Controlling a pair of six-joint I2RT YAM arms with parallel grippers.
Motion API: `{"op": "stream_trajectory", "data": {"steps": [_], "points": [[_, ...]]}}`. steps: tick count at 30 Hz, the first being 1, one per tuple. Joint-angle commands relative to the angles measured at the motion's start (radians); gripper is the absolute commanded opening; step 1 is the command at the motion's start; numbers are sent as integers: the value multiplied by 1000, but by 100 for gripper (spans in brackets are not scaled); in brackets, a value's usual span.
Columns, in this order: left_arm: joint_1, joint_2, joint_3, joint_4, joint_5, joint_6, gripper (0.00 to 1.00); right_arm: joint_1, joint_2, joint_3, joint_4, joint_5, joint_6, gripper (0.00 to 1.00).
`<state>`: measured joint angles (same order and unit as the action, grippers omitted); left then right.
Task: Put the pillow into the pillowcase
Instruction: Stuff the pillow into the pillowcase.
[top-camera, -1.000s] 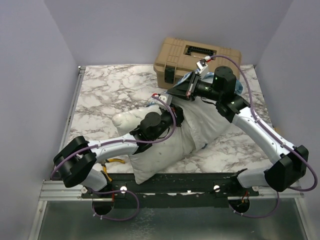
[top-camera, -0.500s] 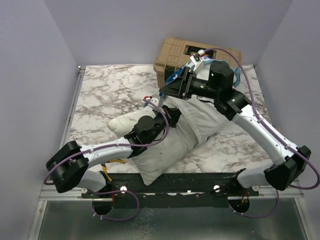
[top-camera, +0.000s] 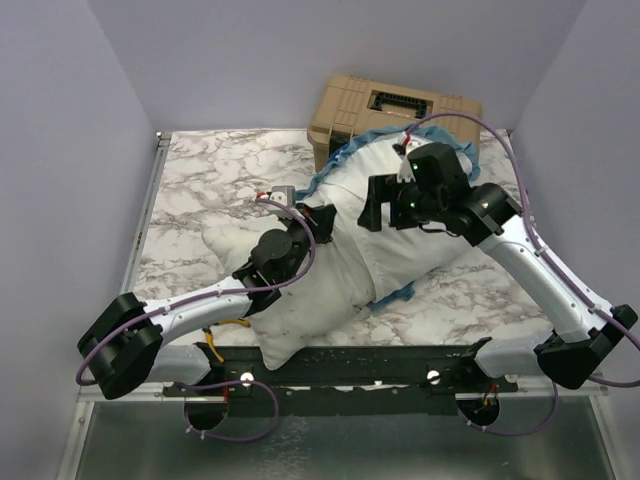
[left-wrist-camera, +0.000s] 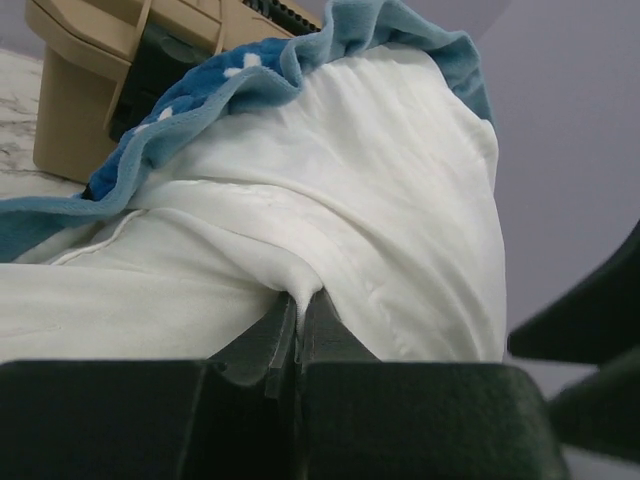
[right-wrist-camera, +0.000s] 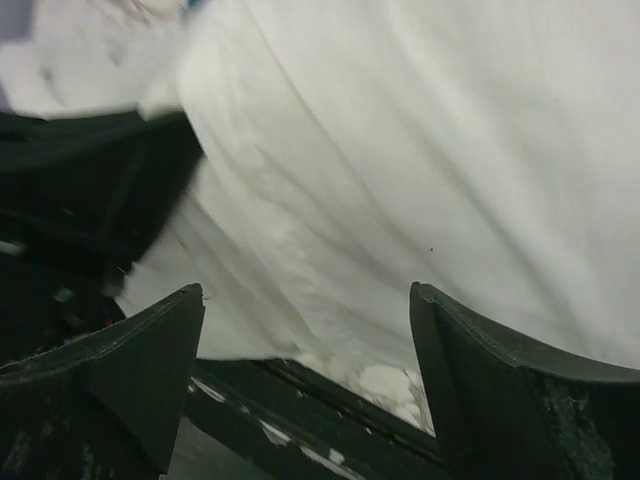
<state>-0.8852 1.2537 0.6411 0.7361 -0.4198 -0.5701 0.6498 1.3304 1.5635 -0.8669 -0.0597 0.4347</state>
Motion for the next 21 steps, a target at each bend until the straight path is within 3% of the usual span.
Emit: {"op": "stream_trajectory", "data": {"steps": [1, 6, 9, 11, 15, 21], "points": [[19, 33, 47, 25, 31, -49, 0, 78, -44, -115, -165, 150, -25, 87], [20, 60, 61, 23, 67, -68, 0, 198, -19, -222, -162, 247, 14, 86], [21, 62, 66, 23, 81, -73, 0, 218, 1, -257, -135, 288, 16, 77], [21, 60, 67, 22, 84, -73, 0, 220, 16, -266, -125, 322, 9, 59], [21, 61, 77, 19, 85, -63, 0, 220, 37, -248, -110, 323, -3, 1], [29, 101, 131, 16, 119, -39, 0, 220, -38, -190, 73, -49, 15, 0]]}}
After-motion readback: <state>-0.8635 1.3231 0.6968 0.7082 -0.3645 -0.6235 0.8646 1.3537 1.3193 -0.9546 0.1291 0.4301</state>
